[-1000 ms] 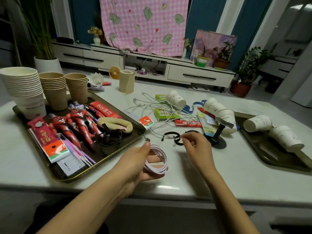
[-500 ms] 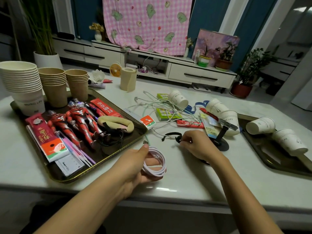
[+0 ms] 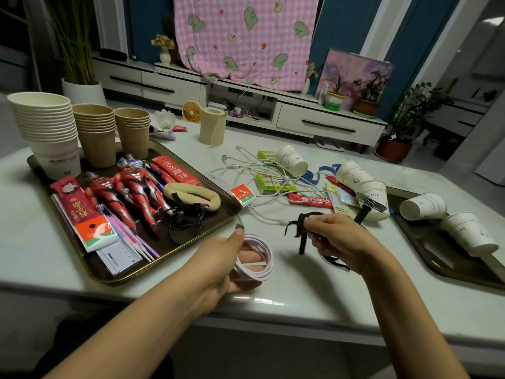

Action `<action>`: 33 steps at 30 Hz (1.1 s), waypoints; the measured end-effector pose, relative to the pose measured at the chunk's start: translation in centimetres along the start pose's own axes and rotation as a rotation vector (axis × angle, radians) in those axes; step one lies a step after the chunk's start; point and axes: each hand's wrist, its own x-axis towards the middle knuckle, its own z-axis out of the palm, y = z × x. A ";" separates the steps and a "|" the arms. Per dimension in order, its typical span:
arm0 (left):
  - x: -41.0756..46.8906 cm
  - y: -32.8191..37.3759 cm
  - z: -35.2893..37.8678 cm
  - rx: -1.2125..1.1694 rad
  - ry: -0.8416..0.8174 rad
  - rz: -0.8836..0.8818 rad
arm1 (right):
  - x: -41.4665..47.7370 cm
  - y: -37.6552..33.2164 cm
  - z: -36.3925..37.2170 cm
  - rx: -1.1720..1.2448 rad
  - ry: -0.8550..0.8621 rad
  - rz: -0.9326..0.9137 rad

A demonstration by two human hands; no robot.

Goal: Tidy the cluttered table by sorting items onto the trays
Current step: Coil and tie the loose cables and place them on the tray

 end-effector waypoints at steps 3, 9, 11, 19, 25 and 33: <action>0.1 -0.1 0.0 0.027 0.015 0.015 | -0.3 0.0 0.3 0.005 -0.042 -0.042; 0.2 -0.2 0.1 0.029 0.024 0.044 | 0.3 -0.3 1.9 -0.050 0.082 -0.081; 0.3 -0.4 0.1 0.033 0.019 0.042 | 1.1 -0.2 2.3 -0.206 0.169 -0.096; 0.5 -0.2 -0.1 0.046 0.041 0.031 | 2.2 -2.0 0.7 -0.451 0.064 0.017; 0.4 -0.1 0.2 0.013 0.031 0.060 | -0.4 -3.5 2.3 0.126 -0.054 -0.146; 0.2 -0.1 0.4 0.071 0.078 0.268 | -5.4 -3.7 8.8 0.283 0.012 -0.374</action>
